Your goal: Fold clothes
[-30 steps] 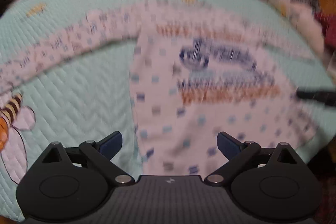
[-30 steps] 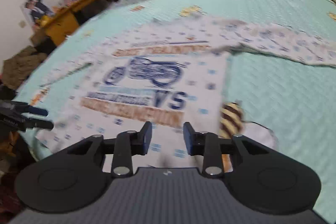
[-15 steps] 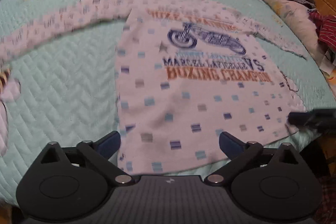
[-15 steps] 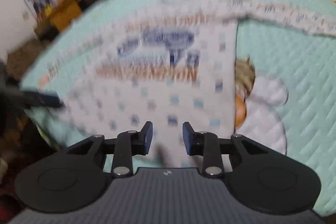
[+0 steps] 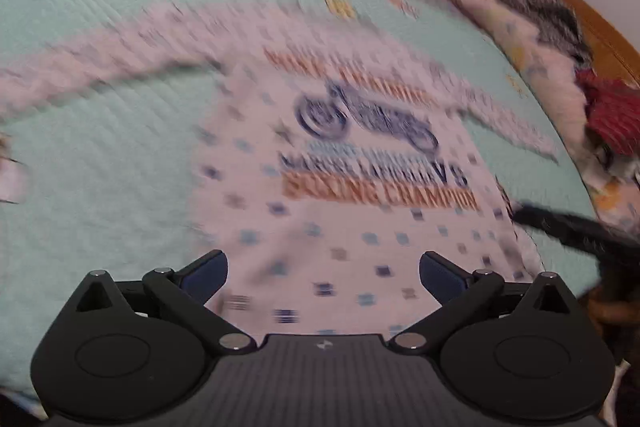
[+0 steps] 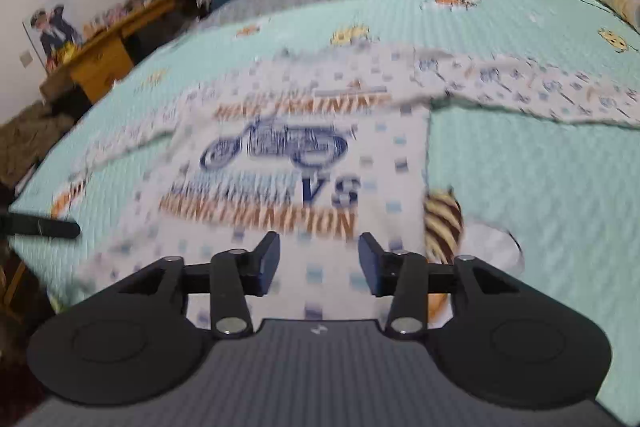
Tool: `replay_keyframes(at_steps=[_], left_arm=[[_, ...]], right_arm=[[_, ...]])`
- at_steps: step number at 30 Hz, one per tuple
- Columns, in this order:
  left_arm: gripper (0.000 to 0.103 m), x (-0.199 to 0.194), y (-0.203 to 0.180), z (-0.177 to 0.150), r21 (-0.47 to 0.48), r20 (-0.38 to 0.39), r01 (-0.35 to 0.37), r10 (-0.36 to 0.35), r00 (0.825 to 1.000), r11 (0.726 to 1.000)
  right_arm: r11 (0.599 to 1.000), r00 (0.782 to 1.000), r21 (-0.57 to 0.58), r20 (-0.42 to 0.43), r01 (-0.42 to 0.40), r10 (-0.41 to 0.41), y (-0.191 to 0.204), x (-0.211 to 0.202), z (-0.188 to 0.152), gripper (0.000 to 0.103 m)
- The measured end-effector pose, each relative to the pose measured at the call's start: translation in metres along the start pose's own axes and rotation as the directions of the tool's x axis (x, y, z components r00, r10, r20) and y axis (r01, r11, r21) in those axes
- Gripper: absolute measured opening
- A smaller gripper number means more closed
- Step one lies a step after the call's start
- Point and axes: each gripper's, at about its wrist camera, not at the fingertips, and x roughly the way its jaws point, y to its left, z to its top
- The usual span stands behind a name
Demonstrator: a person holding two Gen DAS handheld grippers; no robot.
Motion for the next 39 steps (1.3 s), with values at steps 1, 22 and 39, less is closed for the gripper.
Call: replay_keyframes(at_steps=[1, 22, 39], left_arm=[[0.098, 0.011, -0.002, 0.000, -0.002, -0.027, -0.006, 0.006, 1.000, 1.000], [0.097, 0.113, 0.014, 0.155, -0.193, 0.114, 0.144, -0.123, 0.986, 0.971], [0.094, 0.134, 0.018, 0.177, -0.186, 0.144, 0.162, -0.136, 0.980, 0.969]], right_arm=[[1.000, 1.000, 0.021, -0.013, -0.013, 0.013, -0.006, 0.009, 0.000, 0.049], [0.921, 0.971, 0.326, 0.175, -0.214, 0.164, -0.068, 0.107, 0.114, 0.040], [0.938, 0.995, 0.342, 0.103, -0.049, 0.014, -0.133, 0.146, 0.113, 0.000]])
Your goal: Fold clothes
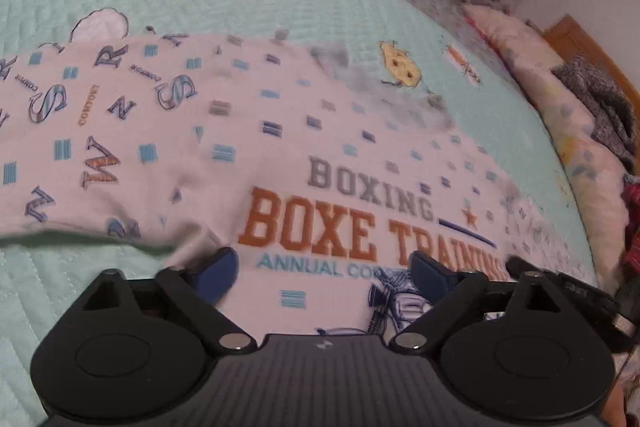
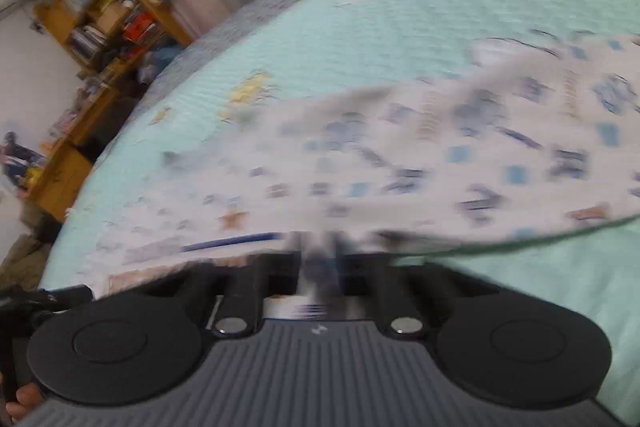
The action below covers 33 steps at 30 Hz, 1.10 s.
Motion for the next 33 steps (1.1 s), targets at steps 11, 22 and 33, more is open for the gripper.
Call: replay_keyframes(at_steps=[11, 22, 33], left_arm=[[0.086, -0.015, 0.024, 0.007, -0.042, 0.068, -0.063, 0.066, 0.996, 0.997], [0.100, -0.043, 0.023, 0.023, -0.114, 0.133, 0.241, -0.225, 0.965, 0.964], [0.102, -0.052, 0.033, -0.002, -0.084, 0.159, 0.142, -0.127, 0.979, 0.986]], right_arm=[[0.997, 1.000, -0.076, -0.001, 0.015, -0.015, 0.036, -0.031, -0.047, 0.015], [0.992, 0.992, -0.039, -0.011, -0.124, 0.124, 0.078, -0.062, -0.085, 0.027], [0.995, 0.998, -0.084, -0.031, -0.052, 0.049, 0.079, -0.059, -0.097, 0.030]])
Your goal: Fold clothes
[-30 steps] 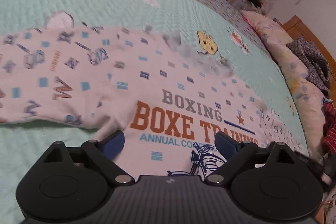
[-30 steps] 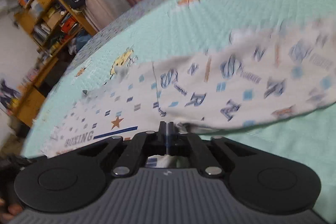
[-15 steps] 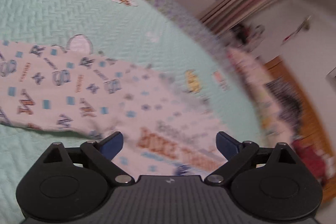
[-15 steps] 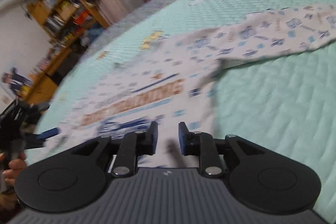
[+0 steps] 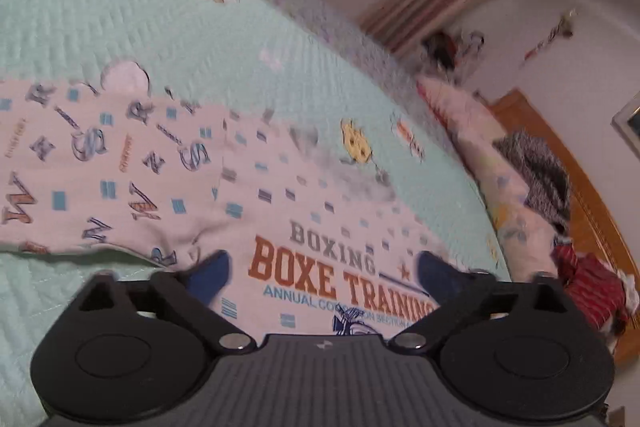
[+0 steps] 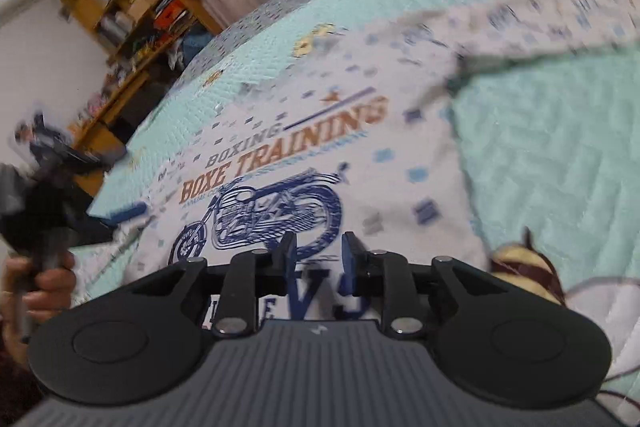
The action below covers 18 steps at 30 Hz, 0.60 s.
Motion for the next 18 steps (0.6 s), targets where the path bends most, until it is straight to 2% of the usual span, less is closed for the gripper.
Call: replay_keyframes(at_steps=[1, 3, 5, 7, 9, 10, 12, 13, 15, 16, 17, 18], left_arm=[[0.102, 0.010, 0.004, -0.003, 0.014, -0.042, -0.041, 0.041, 0.998, 0.999], [0.095, 0.032, 0.013, -0.009, 0.048, -0.130, -0.123, 0.128, 0.983, 0.991], [0.095, 0.014, 0.008, -0.007, 0.061, -0.098, -0.111, 0.116, 0.988, 0.992], [0.095, -0.012, 0.010, -0.002, 0.017, -0.071, -0.092, 0.093, 0.993, 0.996], [0.097, -0.039, 0.011, -0.006, -0.003, -0.056, -0.004, 0.004, 0.998, 1.000], [0.101, -0.050, 0.010, -0.013, -0.004, -0.063, 0.030, -0.030, 0.998, 1.000], [0.102, -0.055, 0.004, -0.033, 0.023, -0.147, 0.055, -0.051, 0.988, 0.998], [0.102, -0.055, 0.003, -0.046, 0.056, -0.199, 0.040, -0.028, 0.980, 0.998], [0.100, -0.047, 0.011, -0.074, 0.143, -0.275, -0.047, 0.086, 0.958, 0.989], [0.094, -0.053, 0.011, -0.081, 0.177, -0.254, -0.052, 0.097, 0.962, 0.983], [0.094, -0.059, 0.011, -0.088, 0.210, -0.230, -0.056, 0.105, 0.968, 0.976], [0.094, -0.066, 0.009, -0.089, 0.203, -0.231, -0.070, 0.118, 0.966, 0.977]], right_arm=[[1.000, 1.000, -0.007, -0.007, -0.019, 0.019, 0.005, 0.005, 0.000, 0.032], [0.999, 0.999, -0.001, -0.024, -0.037, 0.037, 0.012, 0.013, -0.002, 0.032], [1.000, 1.000, -0.004, -0.015, -0.018, 0.018, 0.015, 0.011, -0.006, 0.032], [1.000, 1.000, -0.021, -0.012, -0.002, 0.002, 0.017, 0.002, -0.010, 0.032], [0.999, 1.000, -0.036, -0.018, 0.003, -0.003, 0.017, -0.007, -0.015, 0.032], [0.999, 1.000, -0.041, -0.023, -0.008, 0.007, 0.018, -0.012, -0.018, 0.032], [0.998, 0.998, -0.046, -0.047, -0.037, 0.035, 0.017, -0.020, -0.025, 0.032], [0.998, 0.998, -0.043, -0.056, -0.042, 0.039, 0.015, -0.023, -0.029, 0.032], [0.999, 0.998, -0.031, -0.061, -0.019, 0.017, 0.004, -0.031, -0.035, 0.030], [1.000, 0.998, -0.025, -0.064, -0.007, 0.006, -0.002, -0.035, -0.038, 0.026], [1.000, 0.998, -0.018, -0.065, 0.006, -0.007, -0.006, -0.040, -0.040, 0.019], [1.000, 0.998, -0.010, -0.062, 0.022, -0.022, -0.009, -0.047, -0.042, 0.019]])
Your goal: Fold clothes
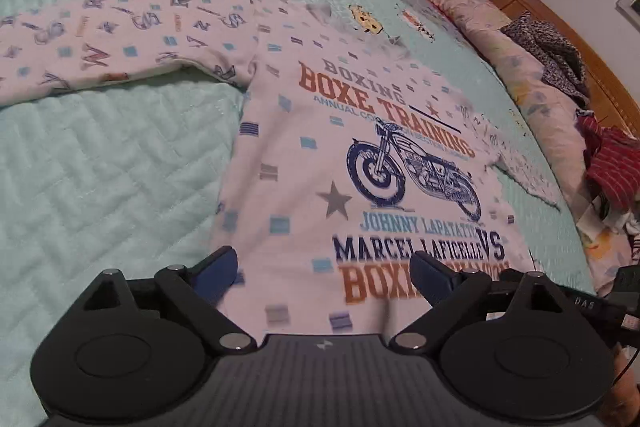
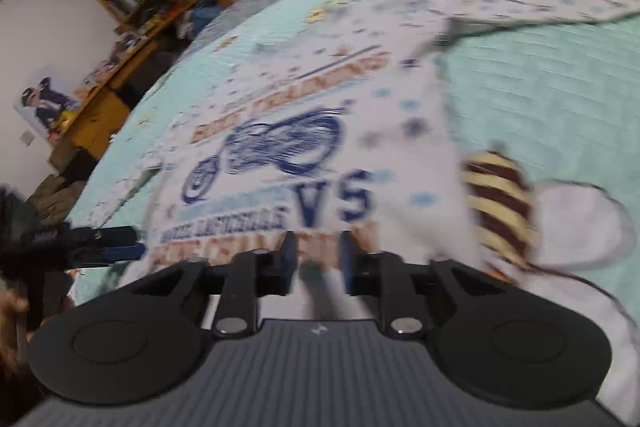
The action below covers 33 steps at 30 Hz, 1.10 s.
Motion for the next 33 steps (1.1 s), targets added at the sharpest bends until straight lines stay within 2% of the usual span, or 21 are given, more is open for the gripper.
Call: replay_keyframes(at_steps=[2, 4, 5, 8, 9, 10, 11, 13, 15, 17, 18, 19, 20, 23, 25, 27, 29, 31, 33], left_arm=[[0.095, -0.009, -0.006, 0.002, -0.027, 0.008, -0.006, 0.007, 1.000, 1.000], [0.098, -0.018, -0.015, 0.001, -0.002, 0.025, 0.042, -0.042, 0.999, 0.999], [0.102, -0.019, -0.020, -0.002, 0.016, 0.023, 0.073, -0.073, 0.997, 0.997], [0.102, -0.007, -0.028, -0.026, 0.037, -0.081, 0.078, -0.074, 0.994, 0.996], [0.100, -0.004, -0.026, -0.035, 0.040, -0.091, 0.044, -0.040, 0.995, 0.998], [0.097, 0.000, -0.023, -0.043, 0.043, -0.101, 0.009, -0.005, 0.995, 0.999], [0.097, -0.006, -0.022, -0.047, 0.048, -0.079, 0.014, -0.010, 0.997, 0.999], [0.098, -0.019, -0.021, -0.047, 0.020, -0.081, -0.003, 0.005, 0.997, 1.000], [0.101, -0.025, -0.021, -0.049, 0.017, -0.083, 0.014, -0.012, 0.996, 1.000], [0.101, -0.024, -0.022, -0.052, 0.025, -0.106, 0.025, -0.022, 0.994, 0.999], [0.101, -0.020, -0.020, -0.057, 0.019, -0.126, 0.002, 0.000, 0.992, 1.000], [0.101, -0.020, -0.019, -0.061, 0.023, -0.118, 0.002, 0.001, 0.993, 1.000], [0.101, -0.026, -0.016, -0.060, 0.006, -0.110, 0.002, -0.001, 0.994, 1.000], [0.096, -0.045, -0.005, -0.056, -0.046, -0.084, 0.003, -0.007, 0.996, 0.999], [0.096, -0.073, 0.016, -0.045, -0.123, 0.031, -0.034, 0.038, 0.999, 0.992], [0.097, -0.104, 0.042, -0.031, -0.230, 0.167, -0.072, 0.113, 0.979, 0.971], [0.097, -0.135, 0.069, -0.017, -0.338, 0.291, -0.093, 0.198, 0.936, 0.937], [0.097, -0.157, 0.108, -0.005, -0.471, 0.356, -0.124, 0.316, 0.879, 0.873], [0.097, -0.170, 0.147, 0.000, -0.591, 0.370, -0.108, 0.387, 0.845, 0.800]], right_arm=[[0.999, 0.999, -0.016, 0.010, 0.030, -0.030, 0.003, -0.015, -0.003, 0.023], [0.999, 0.999, -0.044, 0.024, 0.027, -0.026, 0.010, -0.029, -0.008, 0.028], [0.999, 1.000, -0.045, 0.021, -0.002, 0.003, 0.011, -0.034, -0.012, 0.031], [0.999, 0.998, -0.023, -0.046, -0.034, 0.032, 0.000, -0.034, -0.029, 0.032], [1.000, 0.999, -0.016, -0.047, -0.027, 0.026, -0.008, -0.036, -0.035, 0.021], [1.000, 0.999, -0.002, -0.048, -0.022, 0.021, -0.014, -0.038, -0.040, 0.019], [1.000, 0.999, 0.025, -0.048, -0.018, 0.020, -0.019, -0.043, -0.040, 0.018], [0.999, 0.999, 0.043, -0.044, 0.009, -0.008, -0.021, -0.052, -0.038, 0.020], [1.000, 0.999, 0.003, -0.037, 0.012, -0.012, -0.012, -0.058, -0.033, 0.028], [0.999, 0.998, -0.022, -0.046, -0.034, 0.033, -0.007, -0.056, -0.034, 0.033], [0.999, 0.997, -0.025, -0.071, -0.040, 0.038, -0.009, -0.051, -0.037, 0.033], [0.999, 0.995, -0.030, -0.095, -0.022, 0.019, -0.012, -0.045, -0.040, 0.032], [0.999, 0.996, -0.036, -0.095, -0.005, 0.001, -0.015, -0.043, -0.042, 0.022], [0.999, 0.996, -0.030, -0.081, 0.019, -0.021, -0.011, -0.046, -0.038, 0.023], [0.999, 0.997, -0.027, -0.073, 0.021, -0.023, -0.007, -0.047, -0.035, 0.027], [1.000, 0.998, 0.010, -0.060, -0.011, 0.012, -0.008, -0.047, -0.031, 0.032], [0.998, 0.999, 0.047, -0.036, -0.037, 0.039, -0.008, -0.044, -0.027, 0.032], [0.998, 0.999, 0.043, -0.019, -0.048, 0.048, 0.000, -0.038, -0.024, 0.032], [0.996, 0.997, 0.044, -0.004, -0.074, 0.075, 0.007, -0.032, -0.021, 0.033]])
